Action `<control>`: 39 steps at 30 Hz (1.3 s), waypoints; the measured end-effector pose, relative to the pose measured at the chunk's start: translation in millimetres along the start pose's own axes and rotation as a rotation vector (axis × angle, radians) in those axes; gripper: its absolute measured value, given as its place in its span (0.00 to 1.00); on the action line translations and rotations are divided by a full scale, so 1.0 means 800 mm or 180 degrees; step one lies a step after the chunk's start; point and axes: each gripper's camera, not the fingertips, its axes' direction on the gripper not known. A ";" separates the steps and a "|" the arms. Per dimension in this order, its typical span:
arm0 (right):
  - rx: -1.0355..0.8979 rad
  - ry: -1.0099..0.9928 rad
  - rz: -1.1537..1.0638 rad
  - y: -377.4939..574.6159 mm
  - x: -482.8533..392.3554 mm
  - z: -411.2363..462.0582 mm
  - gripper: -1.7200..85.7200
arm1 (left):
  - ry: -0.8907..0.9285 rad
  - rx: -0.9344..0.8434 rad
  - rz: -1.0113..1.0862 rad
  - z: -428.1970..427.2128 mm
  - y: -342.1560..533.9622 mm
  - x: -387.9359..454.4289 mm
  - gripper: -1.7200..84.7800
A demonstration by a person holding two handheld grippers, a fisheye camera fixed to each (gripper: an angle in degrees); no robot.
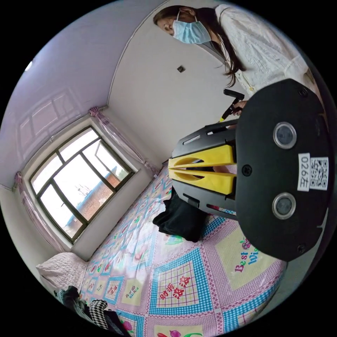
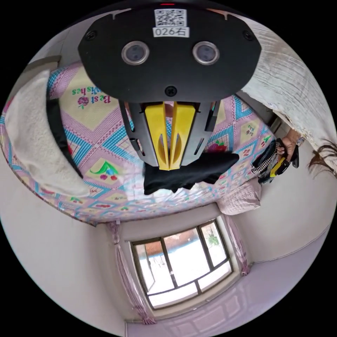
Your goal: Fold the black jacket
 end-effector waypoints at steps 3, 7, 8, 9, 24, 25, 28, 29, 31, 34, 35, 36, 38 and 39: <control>0.0580 -0.0091 -0.0050 -0.018 0.006 -0.064 0.01 | 0.0451 0.0567 0.0355 -0.054 -0.036 0.057 0.01; 0.1265 -0.0498 -0.0033 -0.036 0.019 -0.123 0.01 | 0.0846 0.1048 0.0971 -0.102 -0.079 0.130 0.03; 0.1263 -0.0556 -0.0006 -0.041 0.027 -0.121 0.01 | 0.0816 0.1057 0.1018 -0.105 -0.084 0.135 0.05; 0.1235 -0.0573 0.0018 -0.043 0.032 -0.117 0.01 | 0.0639 0.1022 0.1072 -0.105 -0.095 0.141 0.08; -0.0410 -0.0694 0.1304 -0.063 0.189 0.180 0.12 | -0.0963 -0.0942 -0.0675 0.102 -0.137 -0.257 0.23; -0.0467 -0.0683 0.1397 -0.067 0.201 0.203 0.14 | -0.1068 -0.1095 -0.0737 0.127 -0.142 -0.287 0.26; -0.0665 -0.0637 0.1635 -0.076 0.229 0.256 0.18 | -0.1067 -0.1401 -0.0941 0.183 -0.149 -0.349 0.33; -0.0714 -0.0657 0.1720 -0.078 0.237 0.273 0.18 | -0.1032 -0.1447 -0.0954 0.192 -0.150 -0.357 0.33; -0.0682 -0.0611 0.1807 -0.083 0.246 0.288 0.18 | -0.0960 -0.1503 -0.0923 0.223 -0.158 -0.377 0.32; -0.0718 -0.0523 0.1826 -0.102 0.253 0.303 0.18 | -0.0777 -0.1741 -0.0955 0.265 -0.168 -0.398 0.27; -0.0811 -0.0438 0.1778 -0.111 0.254 0.308 0.18 | -0.0841 -0.1747 -0.0888 0.270 -0.171 -0.399 0.26; -0.0853 -0.0413 0.1766 -0.116 0.255 0.309 0.18 | -0.1021 -0.1843 -0.0806 0.279 -0.177 -0.403 0.24; -0.0845 -0.0448 0.1936 -0.128 0.267 0.299 0.19 | -0.1062 -0.1937 -0.0783 0.284 -0.187 -0.415 0.23; -0.0772 -0.0392 0.1981 -0.129 0.270 0.292 0.19 | -0.1030 -0.1940 -0.0842 0.282 -0.191 -0.426 0.23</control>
